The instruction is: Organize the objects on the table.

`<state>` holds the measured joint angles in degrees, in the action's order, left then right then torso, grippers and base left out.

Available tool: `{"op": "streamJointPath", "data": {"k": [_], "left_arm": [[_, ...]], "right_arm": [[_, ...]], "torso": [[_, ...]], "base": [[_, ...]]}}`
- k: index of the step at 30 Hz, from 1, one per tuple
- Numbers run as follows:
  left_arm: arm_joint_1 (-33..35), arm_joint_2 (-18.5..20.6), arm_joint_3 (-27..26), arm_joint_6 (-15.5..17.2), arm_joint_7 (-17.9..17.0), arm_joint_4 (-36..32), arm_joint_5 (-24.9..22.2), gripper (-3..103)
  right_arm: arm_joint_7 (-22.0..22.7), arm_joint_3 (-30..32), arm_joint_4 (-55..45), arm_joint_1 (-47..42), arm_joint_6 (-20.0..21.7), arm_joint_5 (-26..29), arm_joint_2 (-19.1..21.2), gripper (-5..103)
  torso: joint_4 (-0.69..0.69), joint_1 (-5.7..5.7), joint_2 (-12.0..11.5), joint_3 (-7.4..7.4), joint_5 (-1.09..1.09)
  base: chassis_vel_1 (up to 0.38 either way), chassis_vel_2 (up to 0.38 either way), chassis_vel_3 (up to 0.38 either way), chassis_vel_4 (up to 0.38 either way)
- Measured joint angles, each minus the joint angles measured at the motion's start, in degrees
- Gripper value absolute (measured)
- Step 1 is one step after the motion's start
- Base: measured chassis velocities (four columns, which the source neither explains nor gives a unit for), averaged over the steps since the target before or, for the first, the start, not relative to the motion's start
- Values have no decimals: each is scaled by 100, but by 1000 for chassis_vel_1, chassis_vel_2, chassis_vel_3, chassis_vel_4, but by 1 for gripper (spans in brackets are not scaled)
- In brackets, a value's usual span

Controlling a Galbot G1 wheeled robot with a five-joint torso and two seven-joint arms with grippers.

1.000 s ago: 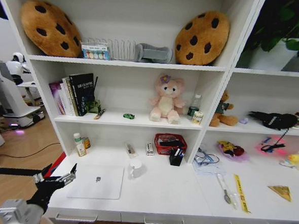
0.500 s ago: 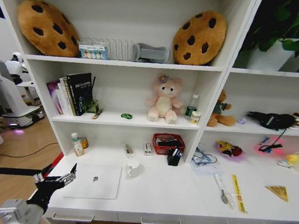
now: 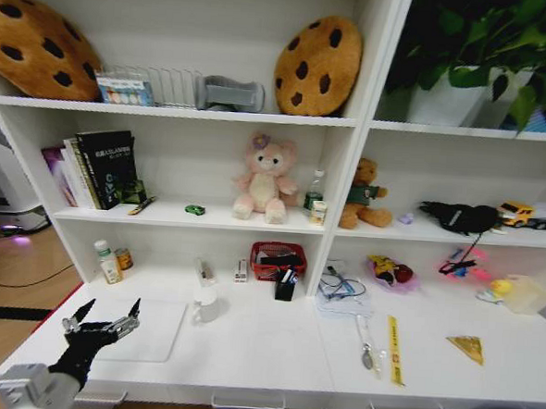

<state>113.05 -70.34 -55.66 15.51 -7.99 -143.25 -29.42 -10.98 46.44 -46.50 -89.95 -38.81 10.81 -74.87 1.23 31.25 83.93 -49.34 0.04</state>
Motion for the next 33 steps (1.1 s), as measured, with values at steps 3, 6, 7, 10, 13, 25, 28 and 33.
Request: {"op": "streamJointPath", "data": {"k": [3, 6, 7, 10, 13, 25, 28, 33], "left_arm": [[0, 0, -1, 0, 0, 1, 0, 100], [0, 0, -2, 0, -3, 1, 0, 100], [0, 1, -2, 0, -4, 1, 0, 100], [0, 1, -3, 0, -6, 1, 0, 100], [0, 1, -2, 0, -5, 1, 0, 100], [0, 1, -2, 0, -5, 1, 0, 100], [0, 0, -2, 0, -5, 1, 0, 100], [0, 1, -2, 0, -5, 1, 0, 100]], "right_arm": [[-125, -19, 153, 584, 55, -433, -33, 26], [-288, -33, 154, 693, 129, -448, -63, 26], [-370, -50, 161, 729, 162, -472, -86, 26], [-427, -56, 263, 857, 150, -622, -145, 26], [-431, -54, 444, 1033, 49, -830, -205, 26], [284, -204, 994, 1448, -486, -1486, -387, 37], [288, -214, 1020, 1443, -544, -1530, -426, 48], [262, -215, 1076, 1413, -692, -1510, -436, 65]], "torso": [[6, 0, 0, 0, -4], [2, 1, 0, 0, -8], [2, 1, 0, 0, -4], [3, 0, 0, 1, -7], [5, 1, 0, 0, -3], [5, 0, 0, 0, -3], [3, 0, 0, 0, -5], [2, 1, 0, 0, -4]], "base": [[4, -36, 20, 8], [32, 78, -46, -56], [52, 100, -30, -42], [0, 0, 0, 0], [0, 0, 0, 0], [0, 0, 0, 0], [0, 0, 0, 0], [0, 0, 0, 0]]}}
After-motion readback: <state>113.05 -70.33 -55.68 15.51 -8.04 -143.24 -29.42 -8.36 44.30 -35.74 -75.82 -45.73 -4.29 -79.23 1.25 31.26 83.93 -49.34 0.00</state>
